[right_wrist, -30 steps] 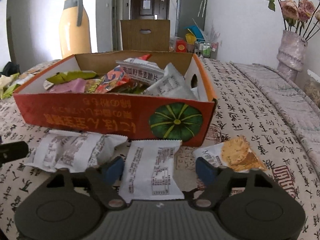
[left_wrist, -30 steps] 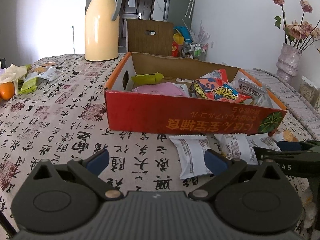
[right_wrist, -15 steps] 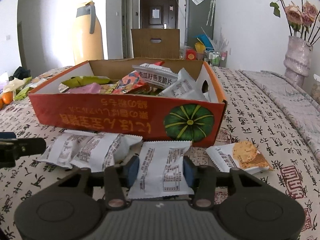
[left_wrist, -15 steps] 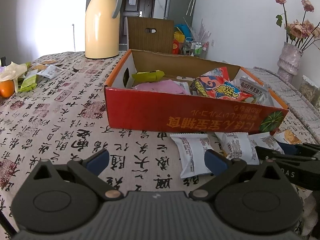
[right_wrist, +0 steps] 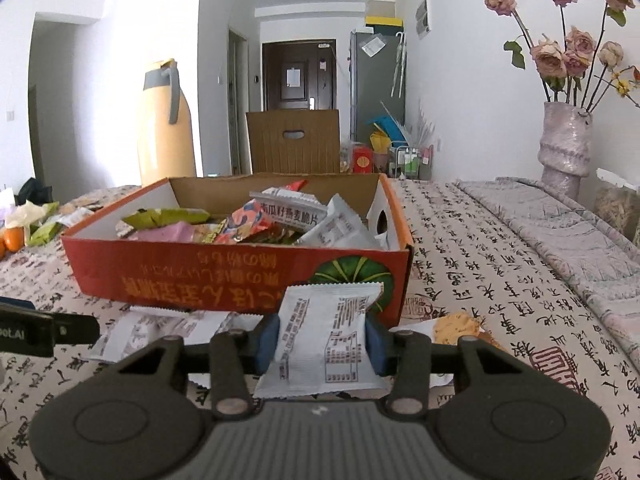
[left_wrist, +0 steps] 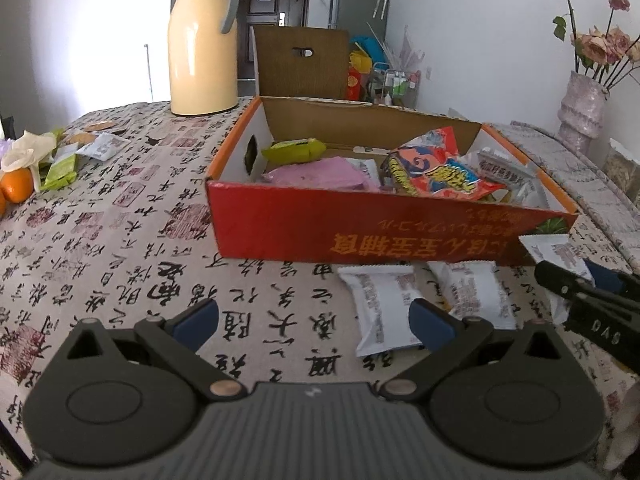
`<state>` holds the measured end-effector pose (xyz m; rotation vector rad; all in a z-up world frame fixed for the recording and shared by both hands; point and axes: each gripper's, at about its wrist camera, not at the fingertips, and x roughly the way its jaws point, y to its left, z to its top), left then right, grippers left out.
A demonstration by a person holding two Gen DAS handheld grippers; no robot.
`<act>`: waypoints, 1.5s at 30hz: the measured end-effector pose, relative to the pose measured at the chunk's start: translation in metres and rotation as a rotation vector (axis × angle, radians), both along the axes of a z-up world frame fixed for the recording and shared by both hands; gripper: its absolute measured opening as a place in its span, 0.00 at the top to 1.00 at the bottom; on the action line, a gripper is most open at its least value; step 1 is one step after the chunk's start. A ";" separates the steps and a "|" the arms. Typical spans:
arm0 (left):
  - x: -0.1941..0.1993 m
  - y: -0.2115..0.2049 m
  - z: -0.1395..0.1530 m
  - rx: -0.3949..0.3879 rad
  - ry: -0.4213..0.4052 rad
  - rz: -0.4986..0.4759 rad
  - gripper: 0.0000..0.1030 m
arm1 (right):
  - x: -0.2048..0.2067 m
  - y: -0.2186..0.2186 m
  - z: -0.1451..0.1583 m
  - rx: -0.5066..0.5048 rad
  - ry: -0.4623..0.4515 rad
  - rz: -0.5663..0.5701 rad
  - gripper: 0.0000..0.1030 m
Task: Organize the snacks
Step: 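Grasp a white wrapped packet with the right tool, then grasp another white wrapped packet with the left tool, then carry both white packets up over the cardboard box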
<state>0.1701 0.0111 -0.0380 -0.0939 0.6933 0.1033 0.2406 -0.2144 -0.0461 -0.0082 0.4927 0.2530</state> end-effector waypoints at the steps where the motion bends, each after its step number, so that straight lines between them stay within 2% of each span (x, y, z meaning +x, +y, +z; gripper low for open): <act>1: 0.002 -0.003 0.003 0.007 0.003 0.000 0.00 | 0.000 -0.001 0.000 0.005 -0.004 0.000 0.57; 9: 0.030 -0.032 0.008 0.083 0.078 0.011 0.00 | -0.003 -0.003 0.002 0.032 -0.030 0.004 0.57; 12: 0.040 -0.040 0.004 0.087 0.103 0.012 0.00 | -0.004 -0.005 0.002 0.042 -0.034 0.008 0.57; 19: 0.053 -0.051 -0.010 0.084 0.162 0.016 0.20 | -0.008 -0.006 0.003 0.053 -0.050 0.018 0.57; 23: 0.058 -0.053 -0.017 0.072 0.187 0.008 0.27 | -0.010 -0.007 0.004 0.063 -0.060 0.028 0.57; 26: 0.057 -0.053 -0.018 0.056 0.183 -0.005 0.35 | -0.011 -0.008 0.004 0.064 -0.061 0.036 0.57; 31: 0.055 -0.053 -0.017 0.059 0.164 -0.009 0.56 | -0.010 -0.007 0.004 0.065 -0.062 0.038 0.57; 37: 0.050 -0.054 -0.015 0.060 0.152 -0.013 0.60 | -0.009 -0.007 0.004 0.065 -0.061 0.037 0.57; 45: 0.039 -0.050 -0.010 0.074 0.126 -0.002 0.60 | -0.009 -0.008 0.004 0.067 -0.060 0.034 0.57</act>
